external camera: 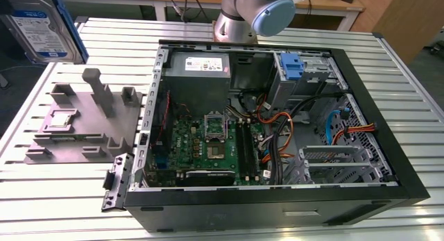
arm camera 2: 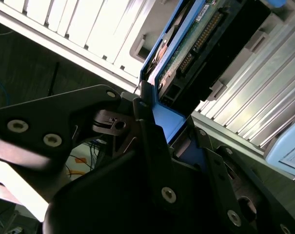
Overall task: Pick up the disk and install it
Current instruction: 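Pick up the disk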
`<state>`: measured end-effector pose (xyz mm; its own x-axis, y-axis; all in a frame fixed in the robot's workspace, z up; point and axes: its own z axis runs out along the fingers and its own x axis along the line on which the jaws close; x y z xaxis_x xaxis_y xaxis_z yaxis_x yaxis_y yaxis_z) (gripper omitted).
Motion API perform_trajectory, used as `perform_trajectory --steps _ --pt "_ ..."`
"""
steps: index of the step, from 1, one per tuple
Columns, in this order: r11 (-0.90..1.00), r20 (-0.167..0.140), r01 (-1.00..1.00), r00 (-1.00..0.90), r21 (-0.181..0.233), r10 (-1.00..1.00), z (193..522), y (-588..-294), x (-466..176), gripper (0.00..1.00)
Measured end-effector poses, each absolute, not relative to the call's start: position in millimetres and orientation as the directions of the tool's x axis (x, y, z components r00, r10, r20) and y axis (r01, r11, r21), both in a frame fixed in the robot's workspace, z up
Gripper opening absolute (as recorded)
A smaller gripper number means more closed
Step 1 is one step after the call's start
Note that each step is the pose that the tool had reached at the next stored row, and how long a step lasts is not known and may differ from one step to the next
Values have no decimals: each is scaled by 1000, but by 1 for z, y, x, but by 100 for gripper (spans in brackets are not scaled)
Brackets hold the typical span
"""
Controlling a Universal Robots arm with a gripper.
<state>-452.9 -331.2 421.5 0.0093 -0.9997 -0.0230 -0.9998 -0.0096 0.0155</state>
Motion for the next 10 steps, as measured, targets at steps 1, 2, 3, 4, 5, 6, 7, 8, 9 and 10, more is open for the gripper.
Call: perform_trajectory --steps 1,2,3,4,5,6,7,8,9,10 --pt "-10 -23 -1000 9 15 -1000 422 -331 -453 36" --pt "-10 -23 -1000 9 15 -1000 423 -331 -453 36" --pt "-10 -23 -1000 9 16 -1000 424 -331 -453 36" --pt "-10 -23 -1000 9 16 -1000 425 -331 -453 36" --pt "-10 -23 -1000 9 15 -1000 425 -331 -453 36" --pt "-10 -23 -1000 9 15 -1000 426 -331 -453 36" --pt "-10 -23 -1000 9 15 -1000 427 -331 -453 36" --pt "-10 -23 -1000 9 15 -1000 428 -331 -453 36" --pt "-10 -23 -1000 9 15 -1000 429 -331 -453 36" --pt "-10 -23 -1000 9 15 -1000 430 -331 -453 36"
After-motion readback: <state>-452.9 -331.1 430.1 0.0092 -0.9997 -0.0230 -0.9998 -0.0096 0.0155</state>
